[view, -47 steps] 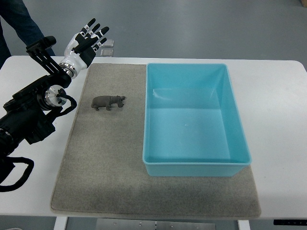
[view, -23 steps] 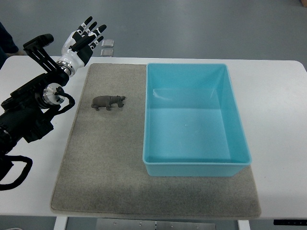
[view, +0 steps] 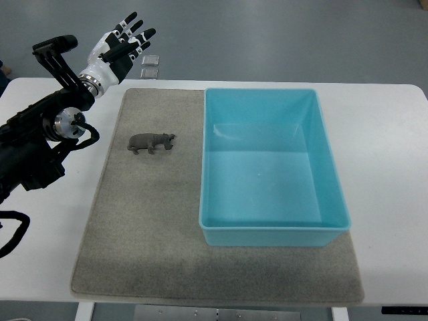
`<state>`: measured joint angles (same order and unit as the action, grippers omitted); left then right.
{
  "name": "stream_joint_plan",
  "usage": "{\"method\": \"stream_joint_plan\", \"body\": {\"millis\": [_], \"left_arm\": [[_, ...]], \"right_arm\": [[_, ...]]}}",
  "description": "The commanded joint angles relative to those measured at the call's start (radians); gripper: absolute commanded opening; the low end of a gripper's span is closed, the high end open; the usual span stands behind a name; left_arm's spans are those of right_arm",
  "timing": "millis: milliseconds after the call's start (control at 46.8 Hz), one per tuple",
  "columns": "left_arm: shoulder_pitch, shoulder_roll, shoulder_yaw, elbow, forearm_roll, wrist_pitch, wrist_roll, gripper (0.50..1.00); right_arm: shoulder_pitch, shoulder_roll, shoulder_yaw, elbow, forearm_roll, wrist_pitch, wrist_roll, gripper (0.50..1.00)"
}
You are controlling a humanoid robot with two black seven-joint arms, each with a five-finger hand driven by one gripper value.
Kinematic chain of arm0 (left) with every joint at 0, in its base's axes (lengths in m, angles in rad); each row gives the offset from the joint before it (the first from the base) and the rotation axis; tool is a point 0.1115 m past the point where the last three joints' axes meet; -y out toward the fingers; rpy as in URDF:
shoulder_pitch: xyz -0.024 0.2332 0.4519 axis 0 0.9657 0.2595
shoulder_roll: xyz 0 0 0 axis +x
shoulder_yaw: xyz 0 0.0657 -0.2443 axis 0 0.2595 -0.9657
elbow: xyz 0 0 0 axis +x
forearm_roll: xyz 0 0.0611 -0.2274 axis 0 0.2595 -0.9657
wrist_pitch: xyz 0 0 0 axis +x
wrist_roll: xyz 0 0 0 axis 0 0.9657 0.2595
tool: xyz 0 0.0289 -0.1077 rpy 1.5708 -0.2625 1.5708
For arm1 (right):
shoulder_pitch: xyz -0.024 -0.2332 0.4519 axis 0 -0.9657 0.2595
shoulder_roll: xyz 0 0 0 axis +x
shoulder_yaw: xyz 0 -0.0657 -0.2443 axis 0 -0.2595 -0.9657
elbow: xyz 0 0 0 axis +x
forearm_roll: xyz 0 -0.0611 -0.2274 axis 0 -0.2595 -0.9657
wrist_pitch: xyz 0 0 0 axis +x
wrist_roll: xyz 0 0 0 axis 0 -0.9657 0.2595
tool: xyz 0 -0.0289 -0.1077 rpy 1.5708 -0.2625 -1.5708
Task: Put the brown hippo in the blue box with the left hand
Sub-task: 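Swing the left hand over the brown hippo, fingers pointing down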
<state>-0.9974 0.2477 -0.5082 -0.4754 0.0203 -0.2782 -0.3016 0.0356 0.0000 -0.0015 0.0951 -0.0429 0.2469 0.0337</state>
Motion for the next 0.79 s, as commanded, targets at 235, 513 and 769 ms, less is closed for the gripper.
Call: {"method": "stream_joint_plan", "body": {"millis": [235,513,769], "left_arm": [[-0.092,0.176,0.278,-0.222,0.076,0.001,-0.001,0.999],[-0.132,0.311,0.304,-0.362,0.457,-0.015,-0.002,0.999],[-0.141,0.389,0.306,-0.465,0.690,-0.085,-0.001,0.999]], "right_arm": [[0.000,0.000,0.000,0.000,0.000,0.000,0.000,0.936],[0.000,0.000,0.000,0.000,0.000,0.000,0.000,0.936],[0.000,0.000,0.000,0.000,0.000,0.000,0.000,0.936]]}}
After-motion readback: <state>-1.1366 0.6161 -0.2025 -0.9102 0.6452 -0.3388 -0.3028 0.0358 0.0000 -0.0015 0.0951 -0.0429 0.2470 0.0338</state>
